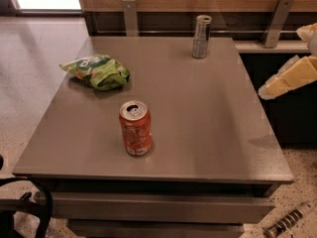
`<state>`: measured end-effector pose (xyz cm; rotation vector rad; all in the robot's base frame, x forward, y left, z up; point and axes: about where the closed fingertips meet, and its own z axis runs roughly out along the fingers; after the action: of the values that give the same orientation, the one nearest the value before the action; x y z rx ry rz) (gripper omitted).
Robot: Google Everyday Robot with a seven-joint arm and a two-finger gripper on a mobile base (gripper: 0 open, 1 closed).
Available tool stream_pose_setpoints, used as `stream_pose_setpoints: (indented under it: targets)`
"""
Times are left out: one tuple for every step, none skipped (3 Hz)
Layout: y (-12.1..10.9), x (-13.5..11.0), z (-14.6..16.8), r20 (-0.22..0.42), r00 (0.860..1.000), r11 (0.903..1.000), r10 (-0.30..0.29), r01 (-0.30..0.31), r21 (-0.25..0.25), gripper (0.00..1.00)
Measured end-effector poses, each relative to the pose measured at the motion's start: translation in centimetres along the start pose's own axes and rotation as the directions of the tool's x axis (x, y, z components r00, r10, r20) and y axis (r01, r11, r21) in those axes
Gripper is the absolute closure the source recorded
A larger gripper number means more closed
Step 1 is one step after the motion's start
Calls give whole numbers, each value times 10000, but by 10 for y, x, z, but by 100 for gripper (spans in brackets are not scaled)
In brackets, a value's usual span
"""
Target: Move redbull can near coke can
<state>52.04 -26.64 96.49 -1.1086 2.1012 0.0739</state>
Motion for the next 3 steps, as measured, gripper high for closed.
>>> stream_pose_setpoints:
  targets:
    - [-12,-3,22,1832,9814,9976,574,-635,275,0]
    - [-57,-37,36,4281,9024,9815,483,-1224,1473,0]
    - [-59,-41,41,4267,9031,9834,492,-1186,1376,0]
